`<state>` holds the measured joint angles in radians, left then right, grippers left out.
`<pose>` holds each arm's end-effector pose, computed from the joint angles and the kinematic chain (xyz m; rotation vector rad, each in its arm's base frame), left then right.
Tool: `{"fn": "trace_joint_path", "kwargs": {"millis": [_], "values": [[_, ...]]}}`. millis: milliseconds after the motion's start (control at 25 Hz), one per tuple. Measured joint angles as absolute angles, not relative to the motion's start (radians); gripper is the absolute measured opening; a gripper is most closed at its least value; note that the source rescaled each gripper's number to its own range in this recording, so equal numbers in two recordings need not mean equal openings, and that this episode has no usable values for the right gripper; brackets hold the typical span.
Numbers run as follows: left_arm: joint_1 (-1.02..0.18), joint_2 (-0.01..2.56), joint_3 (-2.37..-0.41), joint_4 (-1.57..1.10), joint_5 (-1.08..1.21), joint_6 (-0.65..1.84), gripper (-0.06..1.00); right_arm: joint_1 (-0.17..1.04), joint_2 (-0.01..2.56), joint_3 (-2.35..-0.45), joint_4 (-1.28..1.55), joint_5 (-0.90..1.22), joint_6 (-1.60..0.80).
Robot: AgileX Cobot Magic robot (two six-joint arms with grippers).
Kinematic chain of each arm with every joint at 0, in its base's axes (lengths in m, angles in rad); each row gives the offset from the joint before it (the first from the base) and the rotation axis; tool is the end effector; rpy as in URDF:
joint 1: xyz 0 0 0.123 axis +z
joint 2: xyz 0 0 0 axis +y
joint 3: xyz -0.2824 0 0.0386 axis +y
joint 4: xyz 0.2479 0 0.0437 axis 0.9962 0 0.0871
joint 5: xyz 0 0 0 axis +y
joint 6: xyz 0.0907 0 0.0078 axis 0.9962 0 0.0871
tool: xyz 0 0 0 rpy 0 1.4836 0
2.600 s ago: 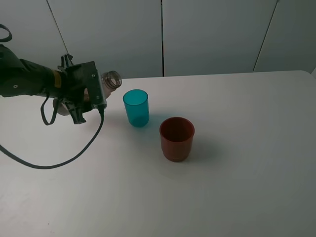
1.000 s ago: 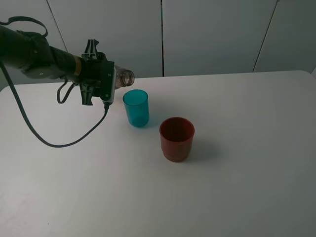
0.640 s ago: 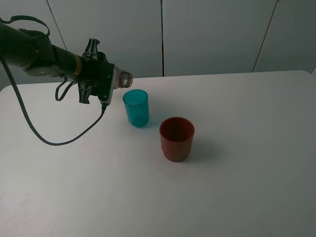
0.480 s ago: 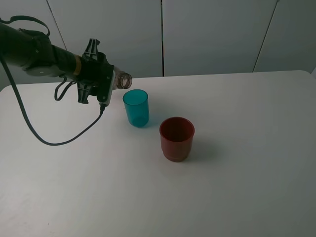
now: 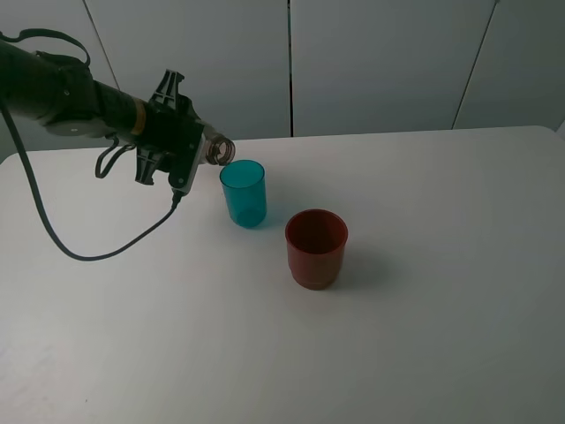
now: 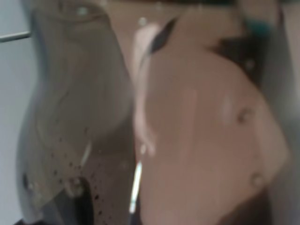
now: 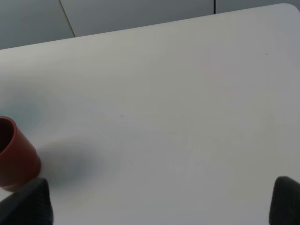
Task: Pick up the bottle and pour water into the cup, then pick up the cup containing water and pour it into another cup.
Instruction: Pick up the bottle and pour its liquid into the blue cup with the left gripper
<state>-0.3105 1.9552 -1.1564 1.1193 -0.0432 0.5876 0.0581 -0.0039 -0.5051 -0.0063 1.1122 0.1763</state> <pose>0.3950 -0.1303 0.1650 2.0074 1.2395 0.6769 -0.0082 -0.0010 0.2744 0.1239 2.0859 0.1348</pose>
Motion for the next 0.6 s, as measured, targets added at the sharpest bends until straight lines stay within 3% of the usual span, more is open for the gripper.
{"fn": "trace_joint_path", "kwargs": {"millis": [600], "values": [[-0.31,1.956,-1.18,1.133,-0.037,0.633,0.02,0.058,-0.004,-0.505,-0.006,1.112,0.176]]}}
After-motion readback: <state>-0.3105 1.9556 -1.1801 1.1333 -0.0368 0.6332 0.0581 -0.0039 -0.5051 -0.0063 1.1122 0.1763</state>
